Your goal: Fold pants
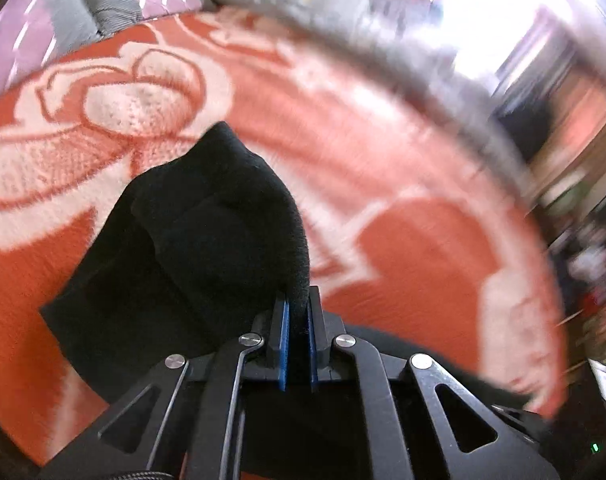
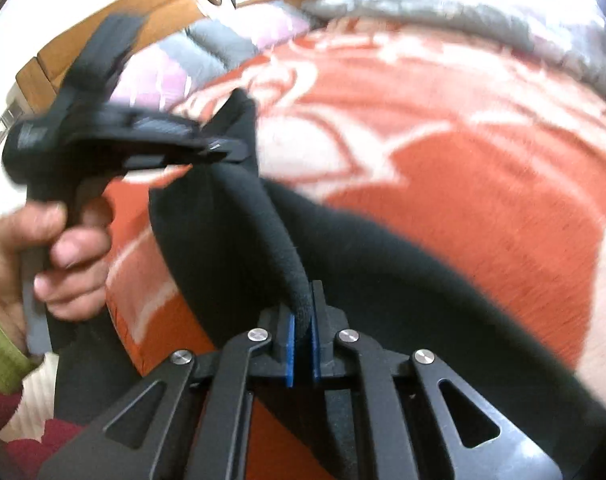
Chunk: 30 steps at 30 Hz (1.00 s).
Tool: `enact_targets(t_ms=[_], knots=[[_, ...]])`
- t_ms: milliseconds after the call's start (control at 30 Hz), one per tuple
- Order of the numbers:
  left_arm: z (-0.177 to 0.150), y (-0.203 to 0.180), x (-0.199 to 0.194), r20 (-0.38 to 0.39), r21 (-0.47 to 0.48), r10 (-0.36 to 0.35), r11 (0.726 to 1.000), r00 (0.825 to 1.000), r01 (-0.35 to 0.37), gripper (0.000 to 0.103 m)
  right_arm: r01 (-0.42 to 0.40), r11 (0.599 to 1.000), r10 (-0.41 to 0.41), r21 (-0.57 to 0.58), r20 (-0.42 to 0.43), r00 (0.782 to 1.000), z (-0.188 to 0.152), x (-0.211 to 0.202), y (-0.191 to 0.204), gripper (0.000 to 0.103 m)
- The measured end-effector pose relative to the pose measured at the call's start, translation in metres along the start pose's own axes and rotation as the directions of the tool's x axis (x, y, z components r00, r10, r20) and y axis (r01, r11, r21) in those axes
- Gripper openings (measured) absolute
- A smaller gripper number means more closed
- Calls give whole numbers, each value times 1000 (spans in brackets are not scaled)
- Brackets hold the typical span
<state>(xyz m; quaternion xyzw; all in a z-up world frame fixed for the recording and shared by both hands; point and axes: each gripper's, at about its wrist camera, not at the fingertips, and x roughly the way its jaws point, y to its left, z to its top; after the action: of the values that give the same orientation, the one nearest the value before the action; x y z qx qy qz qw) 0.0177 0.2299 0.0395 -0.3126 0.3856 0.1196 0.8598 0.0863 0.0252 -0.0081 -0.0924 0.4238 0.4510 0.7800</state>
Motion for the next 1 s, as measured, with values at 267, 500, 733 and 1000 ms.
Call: enact_targets(t_ms=[267, 500, 733, 1000], knots=[[-40, 62, -17, 28, -129, -97, 987, 995, 99, 5, 7, 991, -16, -131, -68, 998, -11, 19, 31, 7], [-64, 104, -9, 3, -206, -91, 974, 996, 89, 6, 7, 991, -26, -137, -142, 990, -25, 35, 38, 12], [-69, 118, -15, -18, -228, -57, 972, 998, 51, 34, 18, 993, -37, -120, -157, 987, -20, 33, 41, 16], [-63, 127, -31, -46, -237, 39, 970, 998, -49, 64, -68, 997, 63, -30, -147, 987, -19, 13, 34, 23]])
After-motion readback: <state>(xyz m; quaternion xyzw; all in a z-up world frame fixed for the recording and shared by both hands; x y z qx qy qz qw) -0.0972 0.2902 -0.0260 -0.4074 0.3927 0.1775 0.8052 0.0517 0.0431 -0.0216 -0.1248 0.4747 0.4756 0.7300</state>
